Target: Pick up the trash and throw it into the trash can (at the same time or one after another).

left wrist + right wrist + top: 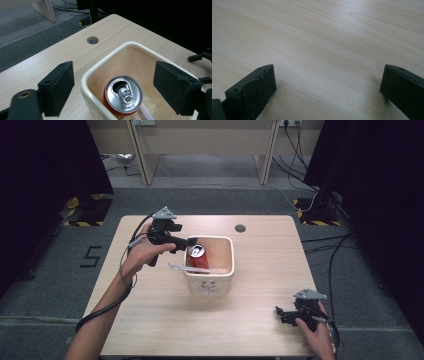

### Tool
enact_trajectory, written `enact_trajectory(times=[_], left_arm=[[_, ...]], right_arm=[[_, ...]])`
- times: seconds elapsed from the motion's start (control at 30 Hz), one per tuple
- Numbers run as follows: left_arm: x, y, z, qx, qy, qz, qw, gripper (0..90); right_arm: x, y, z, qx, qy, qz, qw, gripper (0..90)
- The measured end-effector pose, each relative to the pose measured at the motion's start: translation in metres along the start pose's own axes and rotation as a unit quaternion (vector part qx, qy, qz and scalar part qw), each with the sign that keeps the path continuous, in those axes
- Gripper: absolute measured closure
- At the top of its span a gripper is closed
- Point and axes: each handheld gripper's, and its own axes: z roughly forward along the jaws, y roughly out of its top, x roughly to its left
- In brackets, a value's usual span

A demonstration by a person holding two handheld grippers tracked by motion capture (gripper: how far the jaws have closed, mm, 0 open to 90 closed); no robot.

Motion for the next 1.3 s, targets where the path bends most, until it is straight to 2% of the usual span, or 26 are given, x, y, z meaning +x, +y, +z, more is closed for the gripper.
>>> enact_trajectory(times=[0.3,1.0,1.3], left_arm=[[0.004,-0.006,-0.011,-0.001,0.011,-0.005,0.9999,16.6],[0.018,-0.037,-0.039,-0.021,0.031,-0.027,0.9989,16.6],[0.021,-0.048,-0.045,-0.022,0.047,-0.025,0.9983,16.6]], right_arm=[[0.000,0.000,0.000,0.000,0.000,-0.001,1.0000,0.3],[0.000,0.000,0.000,0.000,0.000,-0.001,1.0000,0.3],[0.000,0.000,0.000,0.000,-0.001,-0.001,1.0000,0.3]])
